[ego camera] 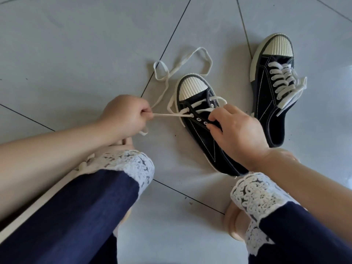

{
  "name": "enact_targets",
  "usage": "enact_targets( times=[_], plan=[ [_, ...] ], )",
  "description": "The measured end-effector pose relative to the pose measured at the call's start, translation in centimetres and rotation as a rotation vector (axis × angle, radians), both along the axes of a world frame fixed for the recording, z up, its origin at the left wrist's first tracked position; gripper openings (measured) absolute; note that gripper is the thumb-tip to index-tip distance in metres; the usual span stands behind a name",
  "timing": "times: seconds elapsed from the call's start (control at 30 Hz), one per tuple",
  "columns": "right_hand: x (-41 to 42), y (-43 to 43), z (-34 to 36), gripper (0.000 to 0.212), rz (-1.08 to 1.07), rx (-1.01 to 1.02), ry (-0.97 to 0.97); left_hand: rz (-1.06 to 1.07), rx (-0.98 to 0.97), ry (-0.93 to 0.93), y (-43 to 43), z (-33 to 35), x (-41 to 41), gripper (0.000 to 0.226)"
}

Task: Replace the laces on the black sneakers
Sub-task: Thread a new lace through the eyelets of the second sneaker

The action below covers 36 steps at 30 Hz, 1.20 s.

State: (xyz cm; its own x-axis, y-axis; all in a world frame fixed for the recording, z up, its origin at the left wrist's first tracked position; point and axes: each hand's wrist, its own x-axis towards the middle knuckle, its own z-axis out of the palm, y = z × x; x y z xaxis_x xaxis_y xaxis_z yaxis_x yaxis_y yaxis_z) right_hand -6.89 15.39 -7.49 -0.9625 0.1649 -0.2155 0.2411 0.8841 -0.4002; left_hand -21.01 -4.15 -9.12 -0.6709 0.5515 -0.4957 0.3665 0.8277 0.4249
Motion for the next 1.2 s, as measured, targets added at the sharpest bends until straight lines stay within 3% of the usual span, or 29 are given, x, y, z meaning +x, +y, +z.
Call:
enact_targets(
  times=[0.2,0.3,0.37,0.6,0.7,0.83,1.07,1.2],
  plan=[
    [0.9,0.8,-0.9,0.030,-0.184,-0.081,0.059,-0.065,0.008,-0.137,2.0,0.3,1.2,0.010],
    [1.2,0.8,-1.4,0.029,-0.235,-0.095,0.064,-0.084,0.037,-0.192,4.2,0.3,2.1,0.040],
    [1.2,0.8,-1.5,0.028,-0.236,-0.087,0.060,-0.094,0.034,-0.184,5.5,0.7,2.3,0.047],
    [0.9,0.8,-1.4,0.025,-0.220,-0.096,0.060,0.189,0.131,-0.367,8.2,0.6,3.2,0.062],
    [0.6,1.0,-1.3,0.020,-0.213,-0.102,0.041,0.204,0.112,-0.319,7.8,0.6,3.4,0.047],
    [0.5,0.9,-1.1,0.017,-0.178,-0.088,0.038,0.039,0.125,-0.138,5.4,0.5,3.2,0.030],
    [0.7,1.7,-1.2,0.016,-0.181,-0.026,0.045,0.087,0.102,-0.031,1.8,0.6,2.5,0.023],
    [0.9,2.2,-1.1,0.015,-0.208,-0.025,0.047,0.031,0.040,-0.072,1.2,0.7,2.4,0.025]
  ],
)
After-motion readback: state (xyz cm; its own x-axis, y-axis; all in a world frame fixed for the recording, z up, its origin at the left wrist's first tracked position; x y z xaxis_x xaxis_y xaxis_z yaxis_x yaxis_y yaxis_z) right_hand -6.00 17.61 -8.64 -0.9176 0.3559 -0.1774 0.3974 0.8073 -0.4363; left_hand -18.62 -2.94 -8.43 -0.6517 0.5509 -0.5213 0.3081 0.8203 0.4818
